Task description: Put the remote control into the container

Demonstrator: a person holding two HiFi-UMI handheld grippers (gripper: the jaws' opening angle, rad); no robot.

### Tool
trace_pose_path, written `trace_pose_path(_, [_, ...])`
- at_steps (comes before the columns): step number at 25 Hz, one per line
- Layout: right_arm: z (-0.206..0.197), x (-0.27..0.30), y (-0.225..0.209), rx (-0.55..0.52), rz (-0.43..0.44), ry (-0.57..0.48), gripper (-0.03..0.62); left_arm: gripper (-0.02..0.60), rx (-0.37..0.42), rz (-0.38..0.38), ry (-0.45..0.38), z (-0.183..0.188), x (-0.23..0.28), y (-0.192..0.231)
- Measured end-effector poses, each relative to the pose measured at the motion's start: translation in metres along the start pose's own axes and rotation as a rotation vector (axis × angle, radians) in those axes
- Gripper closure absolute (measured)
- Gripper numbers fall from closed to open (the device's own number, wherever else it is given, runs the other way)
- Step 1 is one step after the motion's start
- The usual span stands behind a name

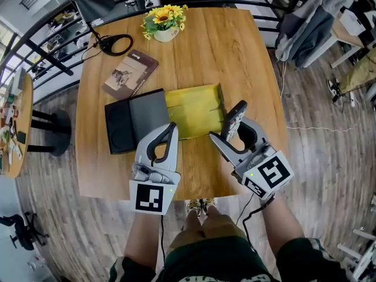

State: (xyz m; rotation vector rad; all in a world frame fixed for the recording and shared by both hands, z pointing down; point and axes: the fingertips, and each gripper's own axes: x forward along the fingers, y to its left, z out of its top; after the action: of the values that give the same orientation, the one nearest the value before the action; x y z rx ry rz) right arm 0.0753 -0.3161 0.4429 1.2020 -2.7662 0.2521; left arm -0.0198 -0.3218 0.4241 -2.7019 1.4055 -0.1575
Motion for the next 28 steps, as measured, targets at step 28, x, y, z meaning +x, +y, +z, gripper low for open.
trace_pose_path(28, [-0.106,0.103,-0.031,-0.145,0.019,0.437,0.344,0.586,-0.019,0.079,-0.115,0.013,0.015,0.018])
